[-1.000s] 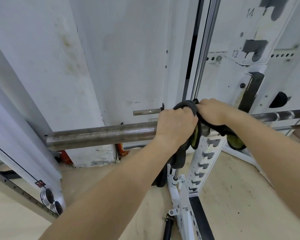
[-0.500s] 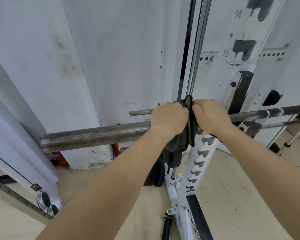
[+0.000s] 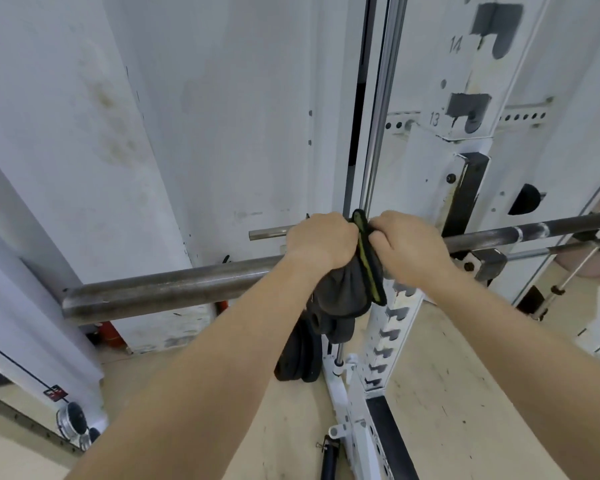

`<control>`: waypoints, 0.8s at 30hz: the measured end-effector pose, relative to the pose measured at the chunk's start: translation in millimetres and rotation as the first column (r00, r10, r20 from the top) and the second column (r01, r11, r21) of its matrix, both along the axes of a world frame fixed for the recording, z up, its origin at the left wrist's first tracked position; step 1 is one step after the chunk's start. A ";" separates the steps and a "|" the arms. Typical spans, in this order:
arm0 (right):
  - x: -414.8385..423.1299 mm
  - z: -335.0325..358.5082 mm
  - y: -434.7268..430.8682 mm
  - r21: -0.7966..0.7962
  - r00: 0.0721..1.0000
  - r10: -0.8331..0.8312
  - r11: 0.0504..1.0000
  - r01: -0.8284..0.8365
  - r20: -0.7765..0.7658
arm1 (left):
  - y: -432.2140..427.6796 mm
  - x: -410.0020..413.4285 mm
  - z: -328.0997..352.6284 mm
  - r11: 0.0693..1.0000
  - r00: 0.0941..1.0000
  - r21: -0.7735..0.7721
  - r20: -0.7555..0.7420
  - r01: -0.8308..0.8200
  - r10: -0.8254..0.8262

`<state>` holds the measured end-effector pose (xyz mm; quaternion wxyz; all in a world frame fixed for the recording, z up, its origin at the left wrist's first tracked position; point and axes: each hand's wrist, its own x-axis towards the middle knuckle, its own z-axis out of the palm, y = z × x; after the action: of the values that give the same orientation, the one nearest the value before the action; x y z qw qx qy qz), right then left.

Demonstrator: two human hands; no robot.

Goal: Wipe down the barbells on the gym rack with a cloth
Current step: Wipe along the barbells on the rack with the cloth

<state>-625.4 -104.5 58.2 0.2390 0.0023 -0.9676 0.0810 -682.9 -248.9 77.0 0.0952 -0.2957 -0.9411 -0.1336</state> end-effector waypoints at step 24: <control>-15.0 -16.8 -137.6 0.229 0.988 0.059 0.973 -0.026 -0.142 | -184.9 4.6 -6.9 0.978 0.916 -0.065 -0.367 -0.199 0.162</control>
<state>-640.3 -242.1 41.4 0.3065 0.0563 -0.9499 -0.0250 -678.3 -433.9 70.2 0.2625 -0.2315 -0.9365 -0.0202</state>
